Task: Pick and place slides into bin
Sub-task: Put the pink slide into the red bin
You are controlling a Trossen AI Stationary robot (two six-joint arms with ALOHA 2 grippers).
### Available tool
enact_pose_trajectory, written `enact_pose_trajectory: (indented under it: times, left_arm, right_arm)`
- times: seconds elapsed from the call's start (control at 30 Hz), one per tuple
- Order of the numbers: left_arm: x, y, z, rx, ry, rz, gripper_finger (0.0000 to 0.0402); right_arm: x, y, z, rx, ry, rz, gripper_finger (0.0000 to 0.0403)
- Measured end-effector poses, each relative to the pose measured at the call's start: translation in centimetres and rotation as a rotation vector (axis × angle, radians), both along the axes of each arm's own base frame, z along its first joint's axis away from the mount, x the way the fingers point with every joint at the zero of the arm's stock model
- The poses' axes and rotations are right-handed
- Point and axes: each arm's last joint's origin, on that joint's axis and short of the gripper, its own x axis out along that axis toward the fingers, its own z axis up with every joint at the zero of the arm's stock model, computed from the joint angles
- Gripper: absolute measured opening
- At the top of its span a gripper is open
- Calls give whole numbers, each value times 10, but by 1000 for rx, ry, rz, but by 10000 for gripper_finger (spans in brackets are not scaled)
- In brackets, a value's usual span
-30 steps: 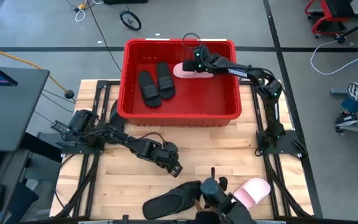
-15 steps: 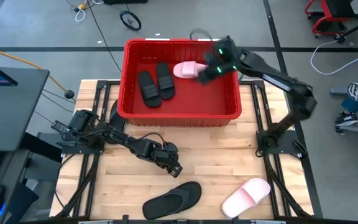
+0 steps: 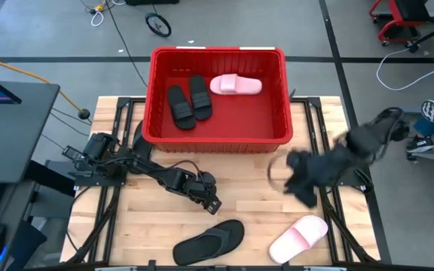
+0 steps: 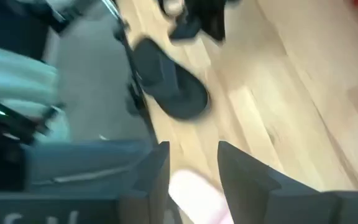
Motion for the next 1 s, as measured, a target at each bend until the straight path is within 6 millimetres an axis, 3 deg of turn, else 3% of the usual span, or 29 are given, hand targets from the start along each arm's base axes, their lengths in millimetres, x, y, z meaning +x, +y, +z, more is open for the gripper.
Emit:
enact_pose_trajectory:
  times: [0.1, 0.23, 0.37, 0.5, 0.77, 0.87, 1.0]
  left_arm:
    - [1, 0, 1, -2, -10, 1, 41]
    - [2, 0, 1, -5, -20, 3, 39]
    - [1, -4, 1, -26, -22, 22, 40]
    - [0, -8, 1, -31, -22, 17, 35]
    - [-4, -20, 1, -36, -21, -11, 25]
    - [-6, -25, 1, -37, -20, -25, 26]
    - [-8, -30, 1, -38, -20, -39, 31]
  right_arm:
    - [4, 38, -27, -35, 99, 47, 164]
    - [12, 76, -78, -17, 298, 79, 189]
    - [9, 93, -131, -13, 582, 50, 205]
    - [-1, 97, -173, 23, 772, 15, 208]
    - [-10, 96, -235, 131, 769, -60, 206]
    - [-7, 99, -246, 222, 712, -42, 206]
    - [5, 109, -241, 316, 540, -14, 205]
